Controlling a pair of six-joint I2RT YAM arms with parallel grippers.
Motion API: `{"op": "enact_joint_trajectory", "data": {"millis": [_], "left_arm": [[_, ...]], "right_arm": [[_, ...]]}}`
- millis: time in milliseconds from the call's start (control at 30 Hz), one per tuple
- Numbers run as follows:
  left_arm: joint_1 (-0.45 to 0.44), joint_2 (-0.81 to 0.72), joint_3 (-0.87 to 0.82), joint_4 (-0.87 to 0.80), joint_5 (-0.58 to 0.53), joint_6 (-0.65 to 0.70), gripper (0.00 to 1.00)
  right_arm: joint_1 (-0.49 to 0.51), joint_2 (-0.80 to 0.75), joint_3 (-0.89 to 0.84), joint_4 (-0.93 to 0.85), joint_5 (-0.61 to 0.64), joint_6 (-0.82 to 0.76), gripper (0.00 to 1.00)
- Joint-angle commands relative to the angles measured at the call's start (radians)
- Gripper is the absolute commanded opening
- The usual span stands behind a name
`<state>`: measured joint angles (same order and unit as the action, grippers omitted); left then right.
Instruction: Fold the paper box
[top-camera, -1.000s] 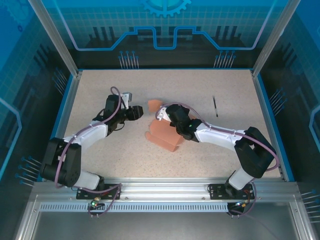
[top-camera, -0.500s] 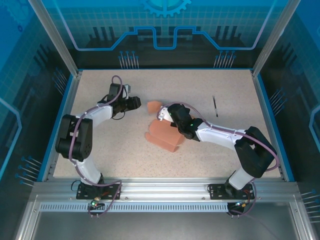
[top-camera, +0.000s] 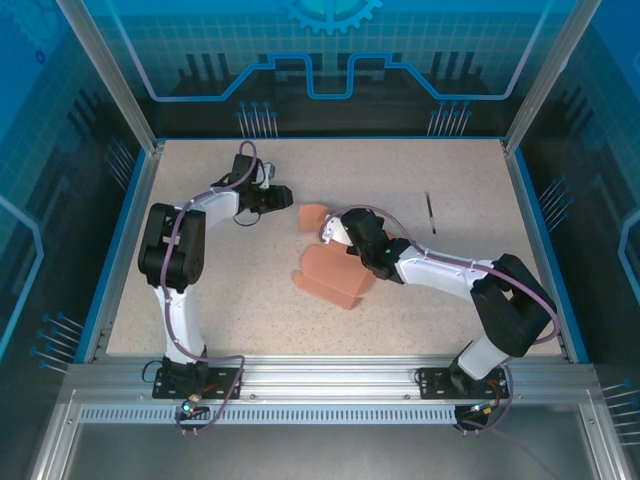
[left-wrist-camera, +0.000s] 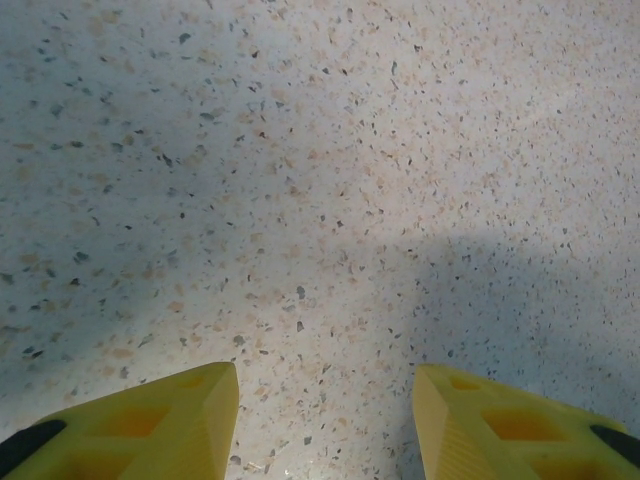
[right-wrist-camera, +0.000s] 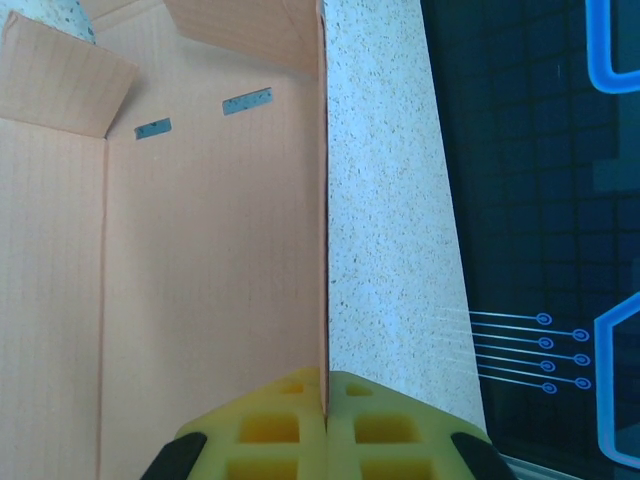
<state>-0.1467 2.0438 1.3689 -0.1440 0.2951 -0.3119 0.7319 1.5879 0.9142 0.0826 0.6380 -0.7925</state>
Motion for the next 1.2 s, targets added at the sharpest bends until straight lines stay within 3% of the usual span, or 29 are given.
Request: {"op": "enact_joint_trajectory", "data": {"millis": [0, 300, 1167], "left_arm": [[-0.004, 0.019, 0.032, -0.040, 0.053, 0.023, 0.51], [-0.014, 0.020, 0.030, -0.039, 0.066, 0.030, 0.51], [-0.039, 0.021, 0.019, -0.050, 0.073, 0.054, 0.51]], "right_arm": [[0.000, -0.026, -0.025, 0.064, 0.008, -0.057, 0.00], [0.012, -0.012, -0.068, 0.127, 0.044, -0.129, 0.00], [0.037, -0.023, -0.078, 0.115, 0.060, -0.133, 0.00]]}}
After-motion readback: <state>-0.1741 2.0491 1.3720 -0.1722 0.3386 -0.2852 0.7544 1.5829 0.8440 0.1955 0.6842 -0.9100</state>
